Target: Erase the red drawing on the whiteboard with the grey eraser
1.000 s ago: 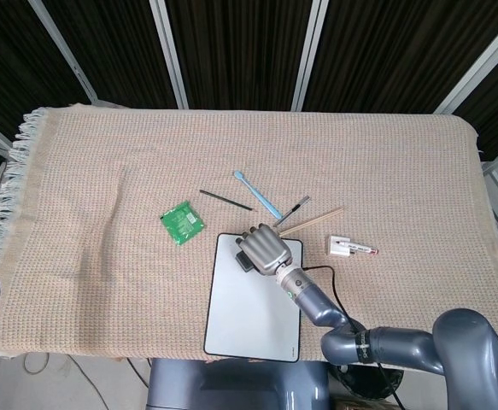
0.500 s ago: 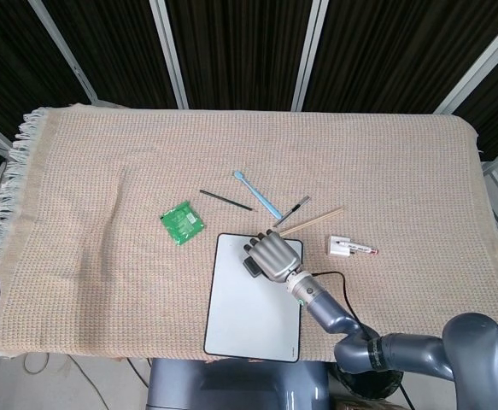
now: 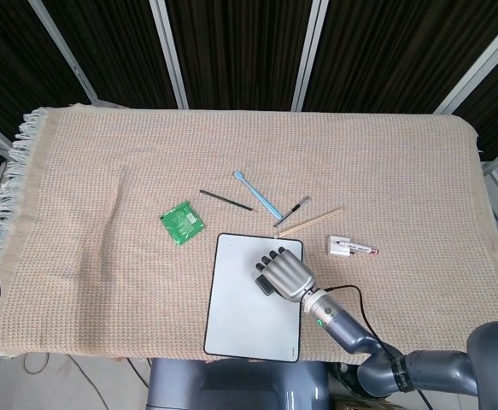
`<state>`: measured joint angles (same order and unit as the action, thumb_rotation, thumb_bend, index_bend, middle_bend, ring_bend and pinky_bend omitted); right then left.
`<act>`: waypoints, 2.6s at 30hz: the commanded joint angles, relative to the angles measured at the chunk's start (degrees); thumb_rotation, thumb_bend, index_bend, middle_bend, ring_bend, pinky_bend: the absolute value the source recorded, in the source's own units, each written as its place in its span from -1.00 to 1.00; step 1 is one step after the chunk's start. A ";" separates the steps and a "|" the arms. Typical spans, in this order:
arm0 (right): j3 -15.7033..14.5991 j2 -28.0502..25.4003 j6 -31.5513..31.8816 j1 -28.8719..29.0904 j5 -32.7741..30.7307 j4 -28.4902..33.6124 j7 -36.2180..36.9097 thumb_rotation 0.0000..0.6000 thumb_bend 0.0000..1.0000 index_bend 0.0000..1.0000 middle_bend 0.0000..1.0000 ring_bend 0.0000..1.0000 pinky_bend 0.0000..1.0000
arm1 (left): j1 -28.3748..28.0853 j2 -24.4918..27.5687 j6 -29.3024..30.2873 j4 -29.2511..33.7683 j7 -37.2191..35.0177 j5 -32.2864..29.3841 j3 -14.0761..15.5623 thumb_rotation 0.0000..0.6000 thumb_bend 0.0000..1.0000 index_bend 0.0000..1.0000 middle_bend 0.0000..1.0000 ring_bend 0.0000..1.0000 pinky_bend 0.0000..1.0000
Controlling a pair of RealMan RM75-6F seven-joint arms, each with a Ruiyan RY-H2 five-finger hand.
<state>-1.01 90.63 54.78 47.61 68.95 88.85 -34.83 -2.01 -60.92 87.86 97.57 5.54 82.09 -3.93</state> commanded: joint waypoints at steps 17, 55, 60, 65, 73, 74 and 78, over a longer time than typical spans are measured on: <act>5.60 4.04 -1.72 0.74 -2.98 -10.18 1.45 1.00 -0.14 -0.03 -0.06 -0.17 -0.09 | 0.11 -0.02 0.42 0.30 0.08 -0.10 -0.23 1.00 0.05 -0.86 -0.99 -1.00 -1.00; 3.15 -21.45 8.21 -11.98 -2.73 12.39 5.07 1.00 -0.14 -0.03 -0.08 -0.18 -0.10 | 0.30 -0.02 0.96 0.68 0.13 0.54 -0.05 1.00 0.05 -0.86 -0.99 -1.00 -1.00; 0.68 -19.80 9.85 -14.68 -0.49 11.64 5.55 1.00 -0.14 -0.03 -0.08 -0.18 -0.10 | 0.30 -0.05 0.94 0.59 0.17 0.67 0.02 1.00 0.05 -0.86 -0.99 -1.00 -1.00; 0.27 -17.50 10.40 -15.60 0.15 10.91 4.64 1.00 -0.14 -0.03 -0.07 -0.17 -0.10 | 0.32 -0.03 0.96 0.55 0.14 0.73 0.04 1.00 0.05 -0.86 -0.99 -1.00 -1.00; 1.30 -12.83 10.79 -16.20 -4.75 9.03 -0.87 1.00 -0.14 -0.03 -0.07 -0.16 -0.10 | 0.30 0.12 0.86 0.62 -0.12 0.52 -0.07 1.00 0.05 -0.86 -0.99 -1.00 -1.00; 1.52 -12.39 10.60 -16.20 -5.69 9.01 -1.24 1.00 -0.14 -0.03 -0.07 -0.16 -0.10 | 0.29 0.13 0.84 0.61 -0.14 0.53 -0.08 1.00 0.05 -0.86 -0.99 -1.00 -1.00; 2.30 -10.70 10.18 -16.03 -8.22 8.03 -2.56 1.00 -0.14 -0.03 -0.07 -0.16 -0.10 | 0.28 0.12 0.87 0.59 -0.13 0.62 -0.07 1.00 0.05 -0.86 -0.99 -1.00 -1.00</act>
<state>0.93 79.35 65.15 31.53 61.35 97.32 -36.85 -1.73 -60.80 88.74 98.16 5.40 82.72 -4.00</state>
